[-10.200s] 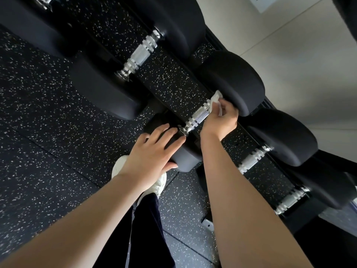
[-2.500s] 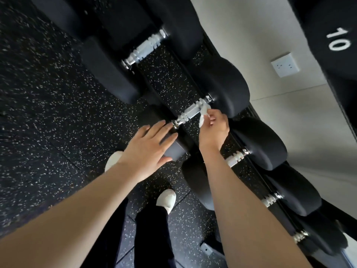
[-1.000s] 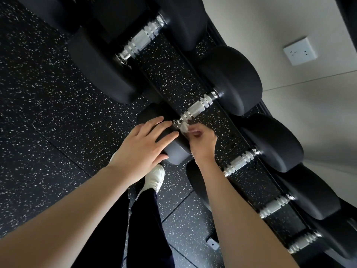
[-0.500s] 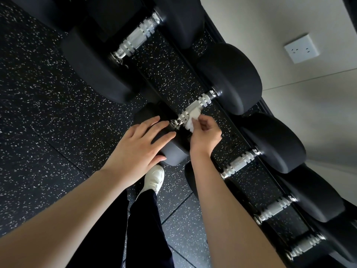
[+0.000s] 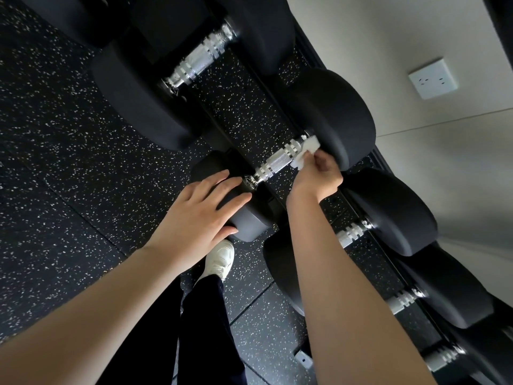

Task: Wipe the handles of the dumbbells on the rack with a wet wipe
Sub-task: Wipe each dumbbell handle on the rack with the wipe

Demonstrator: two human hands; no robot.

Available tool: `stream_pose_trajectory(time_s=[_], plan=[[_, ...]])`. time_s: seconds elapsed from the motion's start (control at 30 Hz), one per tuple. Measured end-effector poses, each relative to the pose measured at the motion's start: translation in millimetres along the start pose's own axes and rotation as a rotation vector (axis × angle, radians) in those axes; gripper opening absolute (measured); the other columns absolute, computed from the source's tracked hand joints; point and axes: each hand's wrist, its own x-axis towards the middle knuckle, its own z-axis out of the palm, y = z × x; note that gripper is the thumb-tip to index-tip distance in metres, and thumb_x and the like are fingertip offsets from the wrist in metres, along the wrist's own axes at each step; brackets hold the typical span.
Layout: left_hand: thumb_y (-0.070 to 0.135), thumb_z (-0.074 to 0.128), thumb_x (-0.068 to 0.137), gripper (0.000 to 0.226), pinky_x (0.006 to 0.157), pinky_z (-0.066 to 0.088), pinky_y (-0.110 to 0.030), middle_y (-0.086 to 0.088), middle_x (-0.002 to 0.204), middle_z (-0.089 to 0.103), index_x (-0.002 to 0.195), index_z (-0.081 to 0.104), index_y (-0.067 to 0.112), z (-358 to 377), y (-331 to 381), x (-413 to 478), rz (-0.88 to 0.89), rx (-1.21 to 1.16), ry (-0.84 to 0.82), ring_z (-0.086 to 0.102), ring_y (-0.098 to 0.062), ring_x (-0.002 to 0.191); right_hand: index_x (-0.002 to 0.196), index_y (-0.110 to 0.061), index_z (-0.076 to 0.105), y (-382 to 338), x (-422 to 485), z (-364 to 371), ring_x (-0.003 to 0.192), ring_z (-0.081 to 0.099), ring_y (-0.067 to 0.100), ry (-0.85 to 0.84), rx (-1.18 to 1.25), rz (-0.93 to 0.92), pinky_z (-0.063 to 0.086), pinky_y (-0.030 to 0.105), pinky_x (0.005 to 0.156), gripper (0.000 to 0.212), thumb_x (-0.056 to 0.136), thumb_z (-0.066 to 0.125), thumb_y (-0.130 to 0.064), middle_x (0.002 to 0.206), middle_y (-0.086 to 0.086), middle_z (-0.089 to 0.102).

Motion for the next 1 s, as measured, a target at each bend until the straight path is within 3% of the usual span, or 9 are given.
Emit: stream_pose_trajectory(time_s=[0.13, 0.3, 0.4, 0.6, 0.77, 1.0], plan=[[0.041, 0.066, 0.08, 0.059, 0.095, 0.039, -0.043, -0.007, 0.14, 0.046, 0.133, 0.051, 0.019, 1, -1, 1, 0.007, 0.008, -0.004, 0.038, -0.029, 0.133, 0.088, -0.009, 0.057, 5, 7, 0, 0.082, 0.062, 0.015, -0.126, 0.218, 0.211, 0.056, 0.03, 0.076, 0.016, 0.087, 0.055, 0.008, 0.081, -0.002, 0.061], [0.041, 0.066, 0.08, 0.06, 0.096, 0.039, -0.044, -0.007, 0.141, 0.046, 0.134, 0.05, 0.02, 3, -1, -1, 0.006, 0.001, 0.002, 0.037, -0.029, 0.133, 0.091, -0.011, 0.054, 14, 17, -9, 0.089, 0.062, 0.016, -0.387, 0.382, 0.357, 0.055, 0.03, 0.076, 0.021, 0.089, 0.05, 0.01, 0.094, 0.005, 0.062], [0.04, 0.066, 0.08, 0.06, 0.096, 0.04, -0.045, -0.008, 0.14, 0.046, 0.134, 0.05, 0.019, 3, 0, -1, 0.004, -0.005, 0.007, 0.038, -0.03, 0.133, 0.093, -0.009, 0.056, 18, 19, -10, 0.091, 0.062, 0.019, -0.464, 0.43, 0.385, 0.054, 0.035, 0.085, 0.024, 0.088, 0.049, 0.013, 0.094, 0.008, 0.063], [0.039, 0.063, 0.081, 0.058, 0.095, 0.039, -0.046, -0.009, 0.141, 0.045, 0.133, 0.05, 0.018, 4, 1, -2, -0.001, -0.003, 0.026, 0.037, -0.03, 0.133, 0.095, -0.008, 0.054, 30, 13, -10, 0.097, 0.059, 0.023, -0.576, 0.393, 0.419, 0.052, 0.037, 0.089, 0.026, 0.088, 0.044, 0.015, 0.103, 0.014, 0.059], [0.039, 0.061, 0.082, 0.057, 0.097, 0.038, -0.045, -0.008, 0.141, 0.045, 0.134, 0.05, 0.018, 4, 2, -1, -0.006, -0.008, 0.023, 0.036, -0.029, 0.134, 0.096, -0.009, 0.052, 38, 1, -13, 0.085, 0.06, 0.019, -0.639, 0.285, 0.469, 0.056, 0.028, 0.069, 0.025, 0.089, 0.044, 0.014, 0.097, 0.011, 0.058], [0.04, 0.059, 0.082, 0.056, 0.097, 0.038, -0.045, -0.008, 0.142, 0.044, 0.134, 0.05, 0.018, 4, 2, -1, -0.01, -0.008, 0.019, 0.035, -0.029, 0.135, 0.106, -0.004, 0.049, 41, -8, -15, 0.075, 0.062, 0.017, -0.719, 0.111, 0.49, 0.056, 0.027, 0.069, 0.026, 0.088, 0.045, 0.015, 0.086, 0.01, 0.06]])
